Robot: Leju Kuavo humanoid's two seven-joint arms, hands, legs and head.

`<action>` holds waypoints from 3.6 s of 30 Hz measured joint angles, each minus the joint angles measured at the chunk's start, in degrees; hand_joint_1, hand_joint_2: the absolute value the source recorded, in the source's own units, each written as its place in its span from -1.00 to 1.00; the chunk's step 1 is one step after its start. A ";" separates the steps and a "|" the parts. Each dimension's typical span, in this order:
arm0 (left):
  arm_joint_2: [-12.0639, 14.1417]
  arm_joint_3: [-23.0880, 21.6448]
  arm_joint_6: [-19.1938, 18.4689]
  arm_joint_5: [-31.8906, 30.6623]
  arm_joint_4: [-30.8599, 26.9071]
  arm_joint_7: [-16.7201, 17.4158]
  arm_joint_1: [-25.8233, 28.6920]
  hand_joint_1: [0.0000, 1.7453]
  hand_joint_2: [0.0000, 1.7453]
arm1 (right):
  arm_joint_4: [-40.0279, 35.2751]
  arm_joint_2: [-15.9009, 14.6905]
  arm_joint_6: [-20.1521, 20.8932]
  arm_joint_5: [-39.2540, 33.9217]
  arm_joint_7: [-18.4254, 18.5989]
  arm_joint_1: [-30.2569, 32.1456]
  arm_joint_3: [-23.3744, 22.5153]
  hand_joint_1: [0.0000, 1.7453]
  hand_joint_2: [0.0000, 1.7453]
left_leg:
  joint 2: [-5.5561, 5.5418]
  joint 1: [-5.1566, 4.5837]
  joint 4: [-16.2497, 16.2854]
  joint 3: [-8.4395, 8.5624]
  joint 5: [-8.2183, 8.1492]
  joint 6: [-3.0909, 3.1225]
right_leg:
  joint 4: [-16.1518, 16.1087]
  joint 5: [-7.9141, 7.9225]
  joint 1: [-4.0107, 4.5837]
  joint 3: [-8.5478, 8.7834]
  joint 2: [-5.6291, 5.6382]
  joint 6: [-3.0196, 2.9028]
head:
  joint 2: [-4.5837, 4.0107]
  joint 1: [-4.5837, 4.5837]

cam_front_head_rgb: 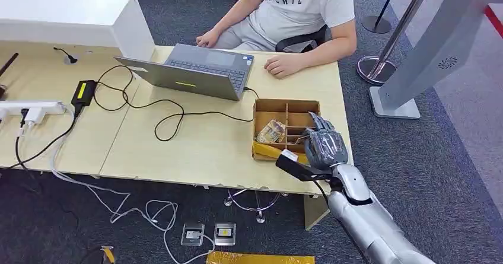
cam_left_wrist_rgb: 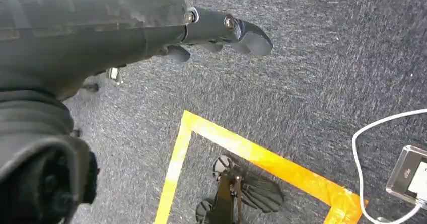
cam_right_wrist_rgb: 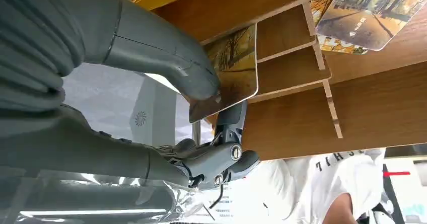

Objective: Pass the card to the sensor for recognition and then transmit it.

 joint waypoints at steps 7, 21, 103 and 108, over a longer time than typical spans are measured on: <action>0.00 -0.04 0.15 0.20 0.00 0.00 0.00 -1.00 -1.00 | 0.00 0.00 0.04 0.00 0.02 0.02 0.00 1.00 1.00 | 0.00 0.00 0.00 0.01 0.00 0.00 | 0.00 0.00 0.00 0.00 0.00 0.00 | 0.00 0.00; 0.02 -0.07 0.13 0.76 0.00 -0.02 0.00 -1.00 -1.00 | 0.00 0.00 -0.39 -1.07 -1.31 0.08 0.00 0.78 1.00 | 0.00 0.00 0.00 0.01 0.00 0.00 | 0.00 0.00 0.00 0.01 0.00 0.00 | 0.00 0.00; -0.02 -0.94 1.01 3.32 0.02 -0.98 0.66 -1.00 -1.00 | 3.71 3.98 -8.55 -1.88 -5.62 -11.20 0.50 1.00 1.00 | 0.05 0.03 0.00 0.40 0.00 -0.01 | 0.00 0.00 0.03 0.37 0.01 -0.01 | 0.00 0.00; -0.02 -0.94 1.35 3.32 0.02 -0.98 0.66 -1.00 -1.00 | 2.49 3.72 -8.35 -1.35 -5.49 -10.79 -0.31 1.00 1.00 | 0.05 0.03 0.00 0.40 0.00 -0.01 | 0.00 0.00 0.03 0.37 0.01 -0.01 | 0.00 0.02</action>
